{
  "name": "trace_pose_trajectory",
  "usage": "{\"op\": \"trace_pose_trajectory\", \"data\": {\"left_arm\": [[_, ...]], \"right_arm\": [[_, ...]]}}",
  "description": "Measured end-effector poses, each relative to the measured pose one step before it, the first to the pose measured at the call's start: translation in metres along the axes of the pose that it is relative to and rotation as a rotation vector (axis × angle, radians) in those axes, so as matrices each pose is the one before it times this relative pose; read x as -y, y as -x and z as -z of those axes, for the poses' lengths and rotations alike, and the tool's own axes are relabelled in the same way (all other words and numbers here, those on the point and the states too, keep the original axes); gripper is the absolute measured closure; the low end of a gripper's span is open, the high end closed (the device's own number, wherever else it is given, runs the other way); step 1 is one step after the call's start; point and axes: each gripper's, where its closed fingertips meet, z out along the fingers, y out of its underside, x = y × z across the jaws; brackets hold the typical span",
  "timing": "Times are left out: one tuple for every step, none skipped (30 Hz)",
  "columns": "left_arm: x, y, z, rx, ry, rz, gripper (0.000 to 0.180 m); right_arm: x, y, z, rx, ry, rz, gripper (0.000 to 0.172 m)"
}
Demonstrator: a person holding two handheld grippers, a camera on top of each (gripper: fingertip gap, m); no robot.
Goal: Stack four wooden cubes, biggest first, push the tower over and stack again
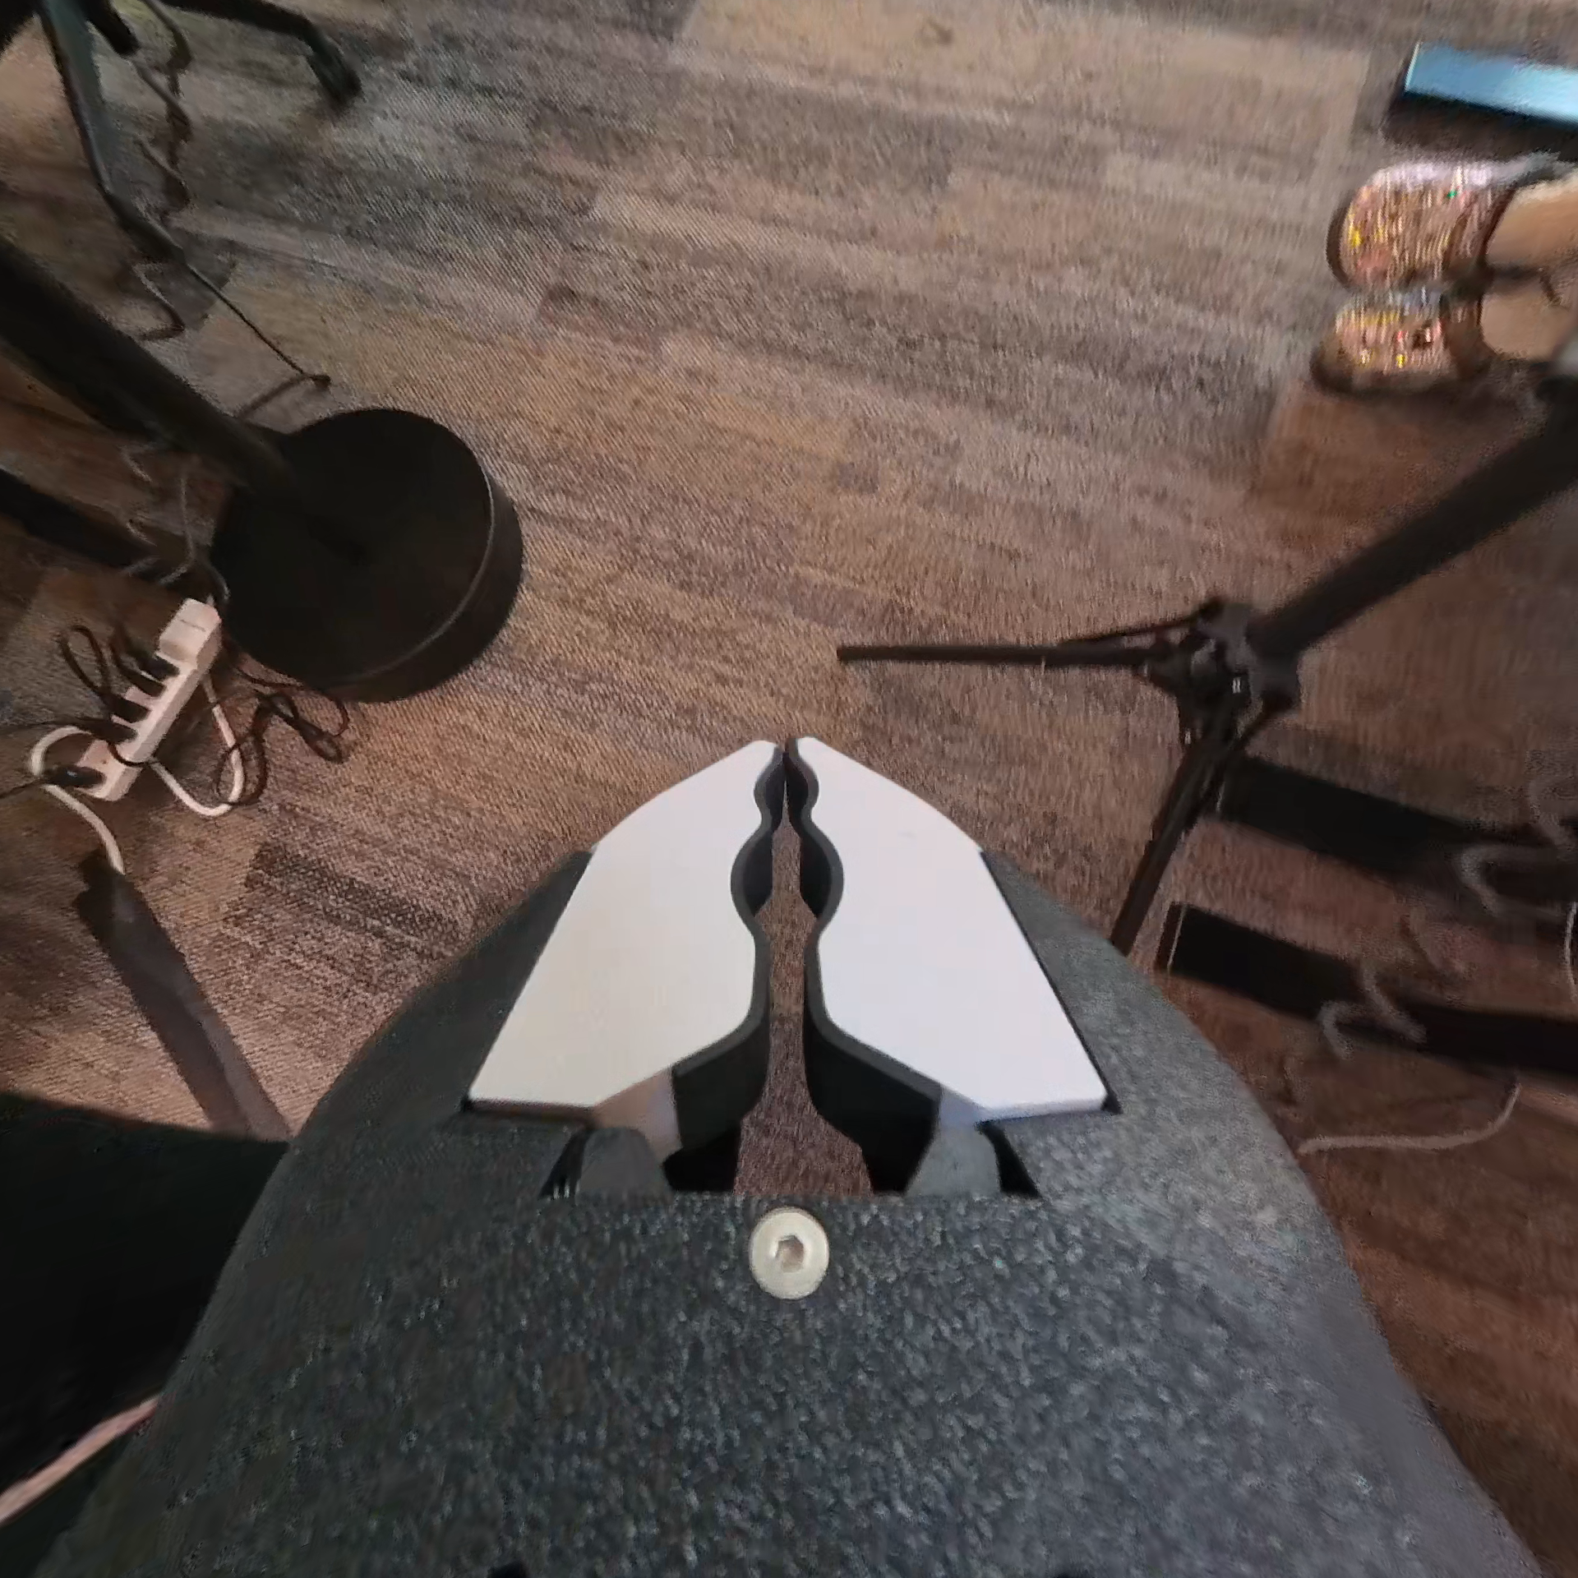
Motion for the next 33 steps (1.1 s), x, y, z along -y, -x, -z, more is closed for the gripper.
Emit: {"op": "trace_pose_trajectory", "data": {"left_arm": [[0.00732, 0.00519, 0.00053, 0.0118, -0.0153, 0.0112, 0.18], [0.00777, 0.00497, 0.00066, 0.0104, -0.017, 0.0053, 0.18], [0.00636, 0.00572, 0.00053, 0.0124, -0.013, 0.0033, 0.18], [0.00452, 0.00614, -0.00019, 0.012, -0.009, 0.0129, 0.18], [0.00341, 0.00579, -0.00084, 0.0071, -0.0064, 0.0235, 0.18], [0.00289, 0.00652, -0.00134, 0.0114, -0.0052, 0.0211, 0.18], [0.00279, 0.00686, -0.00183, 0.0136, -0.0032, 0.0179, 0.18], [0.00253, 0.00657, -0.00275, 0.0102, -0.0028, 0.0218, 0.18], [0.00197, 0.00598, -0.00383, 0.0052, -0.0022, 0.0241, 0.18], [0.00156, 0.00596, -0.00544, 0.0033, 0.0003, 0.0186, 0.18], [0.00253, 0.00606, -0.00644, 0.0012, -0.0042, 0.0131, 0.18], [0.00378, 0.00684, -0.00643, 0.0016, -0.0126, 0.0098, 0.18], [0.00308, 0.00808, -0.0053, 0.0095, -0.0113, 0.0138, 0.18], [0.00131, 0.00792, -0.00374, 0.0113, -0.0054, 0.0221, 0.18], [0.00035, 0.00785, -0.00219, 0.0148, -0.002, 0.0148, 0.18], [-0.00019, 0.00896, -0.00054, 0.025, 0.0, 0.0048, 0.18], [-0.00083, 0.00949, 0.00049, 0.029, 0.0015, 0.0087, 0.18], [-0.00146, 0.00921, 0.00142, 0.0283, 0.0005, 0.0208, 0.18], [-0.00274, 0.00854, 0.0019, 0.0267, 0.0022, 0.0239, 0.18], [-0.00423, 0.00845, 0.00165, 0.0299, 0.0073, 0.0137, 0.18], [-0.00488, 0.00796, 0.00098, 0.0309, 0.0109, 0.0062, 0.18], [-0.00426, 0.00649, -0.00008, 0.0264, 0.0116, 0.0079, 0.18], [-0.00226, 0.0049, -0.00081, 0.0236, 0.0085, 0.0074, 0.18], [-0.00029, 0.00304, -0.00158, 0.0201, 0.0066, 0.0026, 0.18], [0.00161, 0.00136, -0.00282, 0.018, 0.0063, -0.0014, 0.18], [0.00339, -0.00044, -0.00404, 0.0158, 0.0055, -0.0032, 0.18], [0.00596, -0.00237, -0.0053, 0.012, 0.0047, -0.0037, 0.18], [0.00885, -0.00442, -0.00634, 0.0089, 0.0015, -0.0081, 0.18], [0.01175, -0.00611, -0.00726, 0.0062, -0.0023, -0.0148, 0.18], [0.01344, -0.00743, -0.0084, 0.0038, -0.0045, -0.0168, 0.18], [0.01345, -0.00867, -0.01001, -0.0002, -0.0059, -0.011, 0.18], [0.0124, -0.01007, -0.01175, -0.0053, -0.0068, -0.0051, 0.18], [0.01121, -0.01149, -0.01346, -0.0098, -0.0074, -0.0043, 0.18]], "right_arm": [[0.01436, 0.00312, -0.00632, 0.0144, -0.0134, 0.0214, 0.171], [0.01548, 0.00373, -0.00723, 0.0162, -0.0114, 0.027, 0.172], [0.01699, 0.00384, -0.00813, 0.0164, -0.0105, 0.0293, 0.171], [0.01786, 0.00425, -0.00928, 0.0191, -0.009, 0.0274, 0.171], [0.01793, 0.00479, -0.01051, 0.0225, -0.005, 0.0277, 0.172], [0.01801, 0.00435, -0.0115, 0.02, -0.0035, 0.0312, 0.172], [0.01822, 0.00431, -0.01262, 0.0205, -0.0048, 0.0288, 0.172], [0.01794, 0.00445, -0.01383, 0.0238, -0.004, 0.0209, 0.172], [0.01792, 0.00433, -0.01474, 0.024, -0.0038, 0.0187, 0.172], [0.01837, 0.00343, -0.01499, 0.0186, -0.0058, 0.0279, 0.172], [0.01767, 0.00258, -0.01539, 0.0151, -0.0081, 0.0285, 0.172], [0.01499, 0.00342, -0.0163, 0.0225, -0.008, 0.0154, 0.172], [0.01116, 0.00392, -0.01706, 0.0263, -0.0027, 0.0055, 0.172], [0.00815, 0.00487, -0.01723, 0.0291, 0.0039, 0.0013, 0.172], [0.00698, 0.00571, -0.01621, 0.032, 0.0052, 0.0041, 0.172], [0.00651, 0.00574, -0.0149, 0.0301, 0.0035, 0.0105, 0.172], [0.005, 0.00562, -0.01353, 0.0301, 0.0053, 0.0114, 0.172], [0.00311, 0.00534, -0.01227, 0.031, 0.0094, 0.0069, 0.172], [0.00226, 0.00436, -0.01063, 0.0298, 0.0103, 0.0052, 0.172], [0.00195, 0.00297, -0.00879, 0.0272, 0.0096, 0.0108, 0.172], [0.00197, 0.0005, -0.00718, 0.0205, 0.0078, 0.017, 0.172], [0.00204, -0.00234, -0.0057, 0.0129, 0.005, 0.0145, 0.172], [0.00216, -0.00452, -0.00438, 0.0097, 0.004, 0.0047, 0.172], [0.00291, -0.00638, -0.00322, 0.0079, 0.0014, -0.0028, 0.172], [0.0039, -0.00804, -0.00231, 0.0047, -0.0015, -0.0006, 0.172], [0.00458, -0.00942, -0.00166, 0.0024, -0.0018, 0.0048, 0.172], [0.005, -0.01061, -0.00184, 0.0041, -0.0027, 0.0048, 0.172], [0.00532, -0.01162, -0.00217, 0.0057, -0.004, 0.0018, 0.172], [0.0049, -0.01246, -0.00258, 0.0071, -0.0046, -0.0024, 0.172], [0.00451, -0.01282, -0.00191, 0.0083, -0.006, -0.0044, 0.172], [0.00399, -0.0137, 0.00024, 0.0037, -0.0059, -0.0002, 0.172], [0.00301, -0.01546, 0.0031, -0.0074, -0.0064, 0.0036, 0.172], [0.00133, -0.01707, 0.00522, -0.0146, -0.0048, -0.0004, 0.172]]}}
